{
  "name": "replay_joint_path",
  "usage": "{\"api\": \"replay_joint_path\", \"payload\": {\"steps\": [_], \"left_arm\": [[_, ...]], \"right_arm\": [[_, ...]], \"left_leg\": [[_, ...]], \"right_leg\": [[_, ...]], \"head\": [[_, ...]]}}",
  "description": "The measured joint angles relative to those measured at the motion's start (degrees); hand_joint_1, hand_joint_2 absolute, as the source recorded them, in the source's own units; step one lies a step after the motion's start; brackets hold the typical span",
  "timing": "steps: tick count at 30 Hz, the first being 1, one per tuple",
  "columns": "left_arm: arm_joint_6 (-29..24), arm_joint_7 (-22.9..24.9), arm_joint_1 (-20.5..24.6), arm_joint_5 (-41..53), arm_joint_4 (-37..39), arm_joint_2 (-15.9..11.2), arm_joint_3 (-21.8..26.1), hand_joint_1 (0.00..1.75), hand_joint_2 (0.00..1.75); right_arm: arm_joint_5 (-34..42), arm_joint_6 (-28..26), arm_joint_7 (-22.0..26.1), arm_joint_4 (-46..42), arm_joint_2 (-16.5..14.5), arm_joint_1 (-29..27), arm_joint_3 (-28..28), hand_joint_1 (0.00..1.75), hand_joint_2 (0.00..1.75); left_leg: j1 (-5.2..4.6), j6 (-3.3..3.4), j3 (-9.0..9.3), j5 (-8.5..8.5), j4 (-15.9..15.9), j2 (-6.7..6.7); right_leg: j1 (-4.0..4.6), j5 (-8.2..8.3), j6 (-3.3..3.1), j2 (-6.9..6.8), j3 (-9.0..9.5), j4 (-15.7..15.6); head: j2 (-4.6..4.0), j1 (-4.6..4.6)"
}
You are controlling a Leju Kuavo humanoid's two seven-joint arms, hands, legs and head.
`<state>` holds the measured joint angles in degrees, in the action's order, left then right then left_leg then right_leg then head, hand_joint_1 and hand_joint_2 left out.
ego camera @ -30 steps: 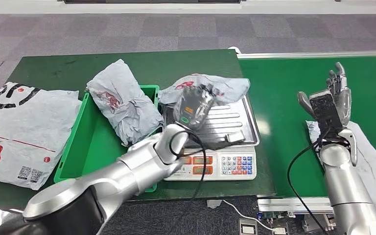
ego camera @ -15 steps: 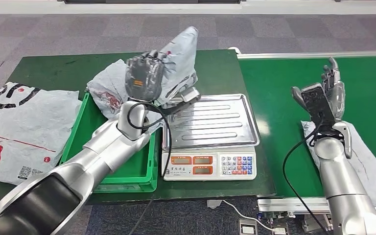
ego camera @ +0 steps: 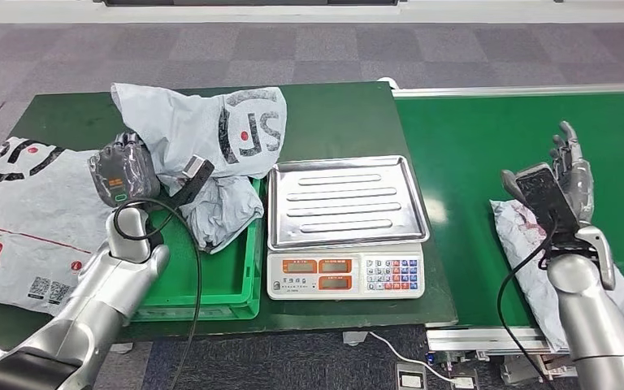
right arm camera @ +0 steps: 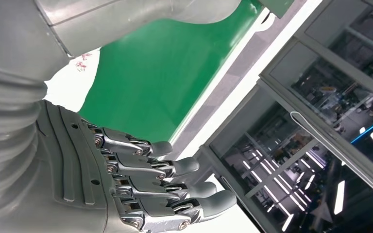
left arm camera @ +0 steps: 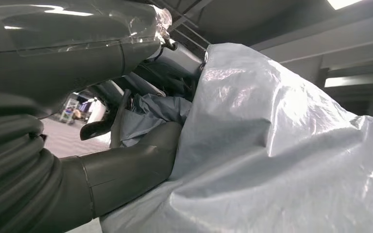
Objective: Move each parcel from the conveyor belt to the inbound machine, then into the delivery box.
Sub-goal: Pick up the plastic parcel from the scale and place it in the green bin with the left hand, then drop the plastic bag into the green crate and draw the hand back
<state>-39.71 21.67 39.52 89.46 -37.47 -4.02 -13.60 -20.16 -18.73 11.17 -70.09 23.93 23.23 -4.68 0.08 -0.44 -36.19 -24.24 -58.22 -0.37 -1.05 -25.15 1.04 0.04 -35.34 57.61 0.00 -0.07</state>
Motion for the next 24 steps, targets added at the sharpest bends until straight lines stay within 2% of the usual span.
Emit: {"api": "replay_joint_path", "payload": {"steps": [11,14,19,23,24], "left_arm": [[0.64,0.33,-3.78,0.19,-3.06,-1.50,2.20,1.75,1.75],[2.23,-0.10,-7.40,0.21,-6.21,-2.51,4.41,1.75,1.75],[5.58,-1.45,-16.07,0.20,-14.97,-3.92,9.63,1.75,1.75],[7.70,-2.44,-25.80,-0.38,-25.52,-4.23,13.39,0.00,1.75],[7.44,-3.00,-28.79,-0.85,-28.57,-4.21,14.12,0.00,1.75]], "right_arm": [[0.25,0.42,-0.40,-0.94,1.30,-1.10,0.08,0.00,1.75],[1.20,0.42,-0.99,-3.07,2.75,-3.81,1.21,0.00,1.75],[2.02,0.44,-1.52,-8.82,4.28,-11.23,5.80,0.00,1.75],[2.60,1.58,-2.63,-13.84,5.04,-17.53,10.40,0.00,1.75],[2.26,2.47,-3.74,-14.73,5.32,-18.81,11.53,0.00,1.75]], "left_leg": [[0.00,0.00,0.01,0.00,0.00,0.01],[0.00,-0.01,0.01,-0.06,0.00,0.01],[-0.01,-0.05,0.10,-0.33,0.02,0.02],[-0.03,-0.06,0.47,-0.71,0.04,0.10],[-0.03,-0.06,0.59,-0.81,0.04,0.17]], "right_leg": [[0.00,0.00,0.00,0.01,0.01,0.00],[0.01,-0.06,-0.04,0.01,0.01,0.00],[0.00,-0.30,-0.10,0.04,0.07,0.00],[-0.03,-0.60,-0.13,0.08,0.38,-0.01],[-0.03,-0.68,-0.14,0.13,0.46,-0.02]], "head": [[0.00,0.00],[0.00,0.01],[0.00,0.01],[0.00,0.01],[0.00,0.02]]}}
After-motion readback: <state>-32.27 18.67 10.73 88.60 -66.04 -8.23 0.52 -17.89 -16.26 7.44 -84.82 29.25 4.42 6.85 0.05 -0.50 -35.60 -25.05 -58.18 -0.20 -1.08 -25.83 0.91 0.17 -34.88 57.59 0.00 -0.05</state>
